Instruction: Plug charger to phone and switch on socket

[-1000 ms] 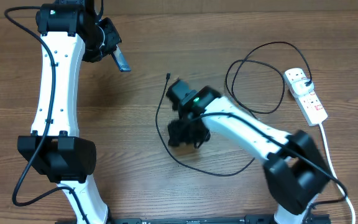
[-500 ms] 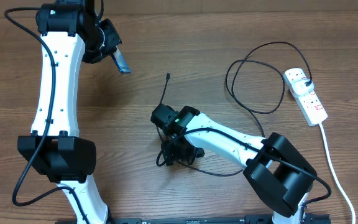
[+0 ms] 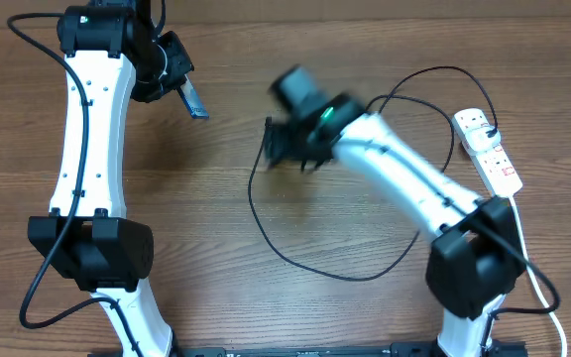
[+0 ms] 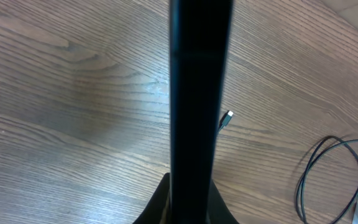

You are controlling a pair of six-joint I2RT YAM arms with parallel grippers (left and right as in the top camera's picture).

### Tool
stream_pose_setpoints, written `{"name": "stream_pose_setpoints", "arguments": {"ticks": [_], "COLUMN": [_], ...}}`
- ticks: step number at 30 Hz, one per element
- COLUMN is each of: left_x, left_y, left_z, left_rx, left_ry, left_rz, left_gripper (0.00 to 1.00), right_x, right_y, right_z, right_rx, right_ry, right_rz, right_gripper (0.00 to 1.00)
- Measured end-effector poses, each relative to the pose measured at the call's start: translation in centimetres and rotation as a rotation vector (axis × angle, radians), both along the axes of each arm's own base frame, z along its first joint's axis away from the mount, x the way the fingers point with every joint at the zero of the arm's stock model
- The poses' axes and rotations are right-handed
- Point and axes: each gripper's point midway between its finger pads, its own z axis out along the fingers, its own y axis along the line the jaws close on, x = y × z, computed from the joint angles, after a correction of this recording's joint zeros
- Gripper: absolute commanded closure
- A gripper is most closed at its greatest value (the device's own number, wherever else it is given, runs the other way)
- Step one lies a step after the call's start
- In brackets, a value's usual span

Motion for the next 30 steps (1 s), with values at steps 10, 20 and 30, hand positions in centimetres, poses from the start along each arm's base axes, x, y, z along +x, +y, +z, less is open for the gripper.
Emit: {"name": "stream_pose_setpoints", "arguments": {"ticks": [10,20,30], "left_x": [0.0,0.0,-0.1], "left_y": [0.0,0.0,0.0], "left_z": [0.0,0.0,0.0], "left_rx": [-0.002,-0.002,-0.002], "left_ry": [0.000,0.000,0.003], "left_rz": [0.000,0.000,0.000], "left_gripper": [0.96,0.96,0.96], "right_x": [6.4,9.3,9.7], "right_y": [0.5,2.1,3.2], "right_z": [-0.1,-7.6,-8.6], "right_rx": [0.076,0.053,-0.056], "right_ry": [0.036,0.062,-0.035], "right_rz": [-0.003,-0.116,-0.228], "right_gripper": [0.28,0.44,0.46]}}
